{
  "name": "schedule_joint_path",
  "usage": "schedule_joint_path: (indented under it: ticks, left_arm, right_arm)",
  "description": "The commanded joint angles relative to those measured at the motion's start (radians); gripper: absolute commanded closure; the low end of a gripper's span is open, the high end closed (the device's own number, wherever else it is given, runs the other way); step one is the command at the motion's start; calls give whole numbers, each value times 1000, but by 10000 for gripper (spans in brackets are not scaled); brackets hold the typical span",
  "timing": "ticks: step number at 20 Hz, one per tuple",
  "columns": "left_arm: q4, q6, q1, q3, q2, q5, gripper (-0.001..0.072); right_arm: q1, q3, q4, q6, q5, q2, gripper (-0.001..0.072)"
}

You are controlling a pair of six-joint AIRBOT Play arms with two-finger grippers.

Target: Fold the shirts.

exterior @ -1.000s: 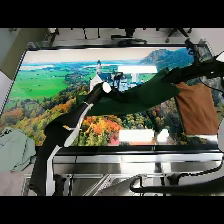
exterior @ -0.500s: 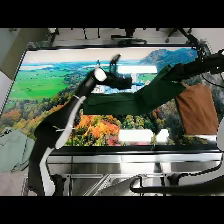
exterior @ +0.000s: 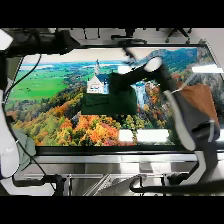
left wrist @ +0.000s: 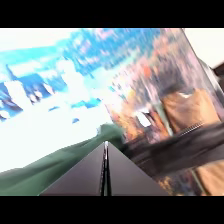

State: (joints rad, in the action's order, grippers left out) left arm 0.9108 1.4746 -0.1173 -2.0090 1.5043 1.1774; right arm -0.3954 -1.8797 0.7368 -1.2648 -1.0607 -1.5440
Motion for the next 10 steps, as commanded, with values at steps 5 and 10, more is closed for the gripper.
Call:
schedule_joint_path:
  ticks: [5, 10]
  left_arm:
    - [2, -107, 59, 183, -156, -53, 695]
    - [3, -130, 60, 183, -156, -58, 696]
  right_arm:
    - [-361, -2, 61, 68, 562, -217, 258]
    - [-112, -2, 201, -39, 111, -4, 248]
